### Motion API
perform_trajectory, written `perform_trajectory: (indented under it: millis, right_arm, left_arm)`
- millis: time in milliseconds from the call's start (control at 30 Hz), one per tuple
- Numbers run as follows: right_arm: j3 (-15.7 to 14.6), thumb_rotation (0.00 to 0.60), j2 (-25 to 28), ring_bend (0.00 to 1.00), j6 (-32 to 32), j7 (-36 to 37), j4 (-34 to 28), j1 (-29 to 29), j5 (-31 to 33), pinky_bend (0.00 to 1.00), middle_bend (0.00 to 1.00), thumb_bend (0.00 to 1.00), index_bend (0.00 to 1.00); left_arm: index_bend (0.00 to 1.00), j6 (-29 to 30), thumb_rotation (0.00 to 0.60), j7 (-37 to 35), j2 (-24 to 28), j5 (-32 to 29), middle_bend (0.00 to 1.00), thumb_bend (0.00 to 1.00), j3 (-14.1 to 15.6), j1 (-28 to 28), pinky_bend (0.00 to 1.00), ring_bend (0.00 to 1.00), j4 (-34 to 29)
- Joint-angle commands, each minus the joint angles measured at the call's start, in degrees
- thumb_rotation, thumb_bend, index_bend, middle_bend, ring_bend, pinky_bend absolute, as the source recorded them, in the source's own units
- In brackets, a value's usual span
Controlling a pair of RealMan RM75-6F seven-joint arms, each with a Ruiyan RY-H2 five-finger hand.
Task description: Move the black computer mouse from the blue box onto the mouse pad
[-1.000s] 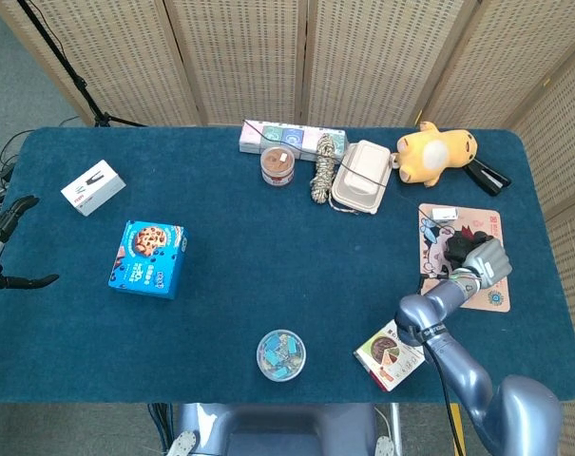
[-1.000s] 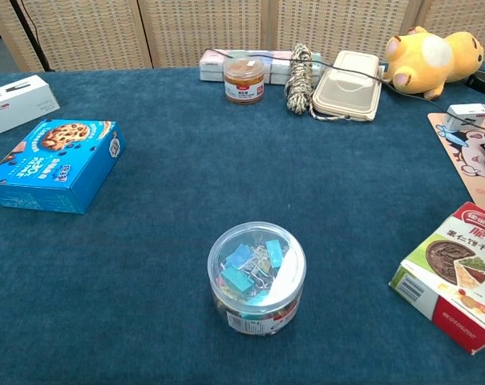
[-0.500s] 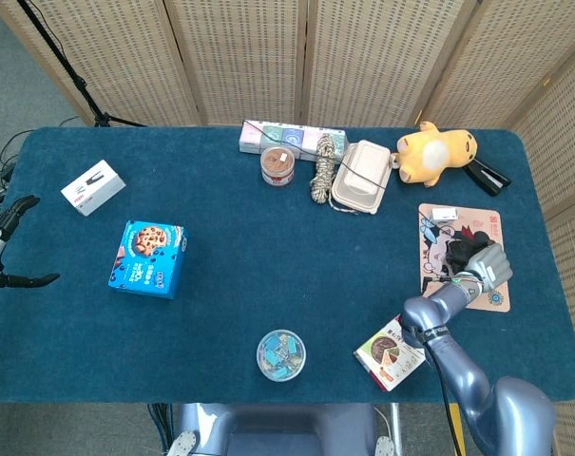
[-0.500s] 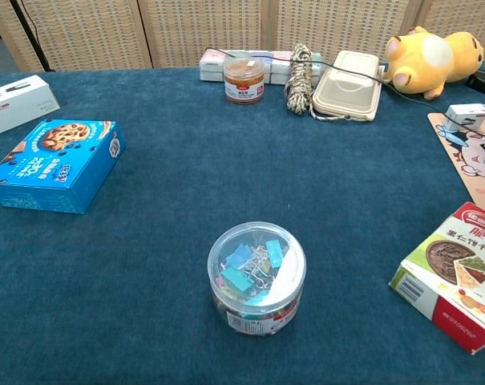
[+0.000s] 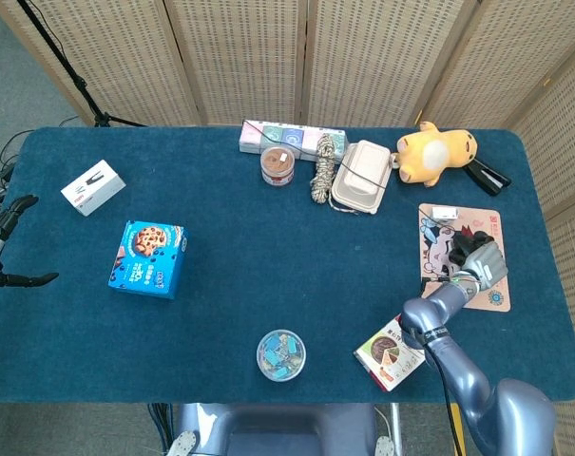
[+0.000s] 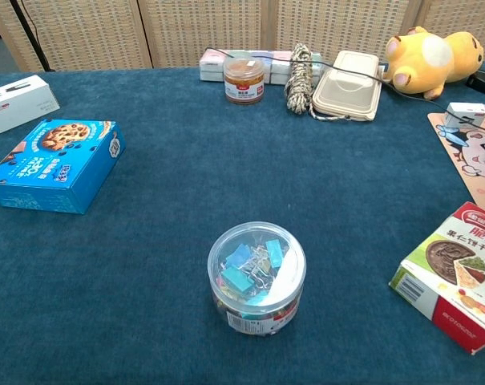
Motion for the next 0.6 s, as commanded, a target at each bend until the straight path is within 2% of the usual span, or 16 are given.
perform_trajectory:
  millis: [33,433,600]
  right_arm:
    - [-0.06,0.6,0.22,0.08,0.17,-0.7,-1.19,-0.43,0.23,0.22,0.1,0.39,0.14]
    - [-0.8,0.6,0.06,0.0,2.62,-0.33,-4.2,-1.27,-0.66,0.15,0.05,0.39,0.09]
    - [-2.32,0.6,0.45,0.0,6.39,-0.48,-8.04,-1.91,-2.82,0.1,0.04,0.39,0.08]
  left_arm:
    - [0.0,0.1,0.6,-0.42,0.05,0.12,0.0,0.03,0.02,0.05,0.0,0.0,0.18]
    - [0.0,0.44,0.6,-2.27,0.3,1.0,0.0,0.03,0.25,0.16,0.0,0.0,0.89]
    - [0.0,0.29,0.6,-2.61,0.23,1.09,0.0,0.03,0.28,0.0,0.0,0.0,1.13]
